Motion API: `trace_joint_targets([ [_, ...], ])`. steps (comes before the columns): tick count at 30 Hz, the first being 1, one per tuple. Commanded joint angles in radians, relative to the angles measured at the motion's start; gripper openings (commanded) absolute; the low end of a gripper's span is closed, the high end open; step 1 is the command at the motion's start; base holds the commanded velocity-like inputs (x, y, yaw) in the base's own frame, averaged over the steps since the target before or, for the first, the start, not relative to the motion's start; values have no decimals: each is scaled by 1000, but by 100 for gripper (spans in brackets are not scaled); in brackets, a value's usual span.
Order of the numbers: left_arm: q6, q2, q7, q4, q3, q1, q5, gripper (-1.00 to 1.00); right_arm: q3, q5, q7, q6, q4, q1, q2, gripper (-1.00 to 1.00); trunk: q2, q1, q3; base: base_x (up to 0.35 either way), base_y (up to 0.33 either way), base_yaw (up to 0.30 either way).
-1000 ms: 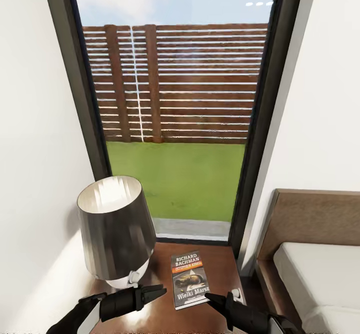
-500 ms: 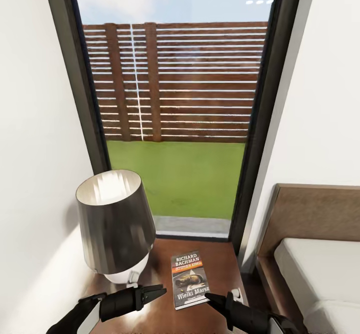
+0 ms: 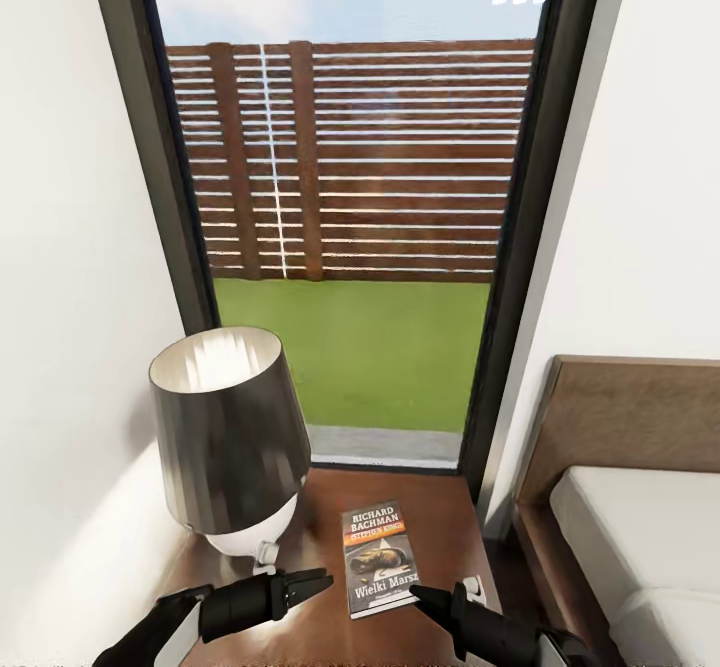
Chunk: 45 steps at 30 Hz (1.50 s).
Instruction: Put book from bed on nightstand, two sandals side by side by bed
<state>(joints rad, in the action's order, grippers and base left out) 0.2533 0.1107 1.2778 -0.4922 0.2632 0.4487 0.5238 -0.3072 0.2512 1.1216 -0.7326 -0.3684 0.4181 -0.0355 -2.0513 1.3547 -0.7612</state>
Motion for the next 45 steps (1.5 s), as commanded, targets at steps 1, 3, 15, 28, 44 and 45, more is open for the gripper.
trace_joint_targets([
  [1, 11, 1, 1, 0, 7, 1, 10, 100, -3, 3, 1, -7, 0, 1, 0, -100, -8, 4, -4, 0, 0, 0],
  [3, 10, 1, 0, 0, 7, 1, 10, 100, -3, 3, 1, -7, 0, 1, 0, -100, -22, 11, -10, 0, 0, 0],
  [15, 10, 1, 0, 0, 7, 1, 10, 100, -3, 3, 1, -7, 0, 1, 0, -100, -106, 57, -48, 0, 0, 0],
  [28, 9, 1, 0, 0, 7, 1, 10, 100, -3, 3, 1, -7, 0, 1, 1, -100, -197, 107, -89, 0, 0, 0],
  [44, 9, 1, 0, 0, 7, 1, 10, 100, -3, 3, 1, -7, 0, 1, 0, -100, -309, 169, -139, 0, 0, 0],
  [45, 9, 1, 0, 0, 7, 1, 10, 100, -3, 3, 1, -7, 0, 0, 0, -100, -316, 172, -142, 0, 0, 0],
])
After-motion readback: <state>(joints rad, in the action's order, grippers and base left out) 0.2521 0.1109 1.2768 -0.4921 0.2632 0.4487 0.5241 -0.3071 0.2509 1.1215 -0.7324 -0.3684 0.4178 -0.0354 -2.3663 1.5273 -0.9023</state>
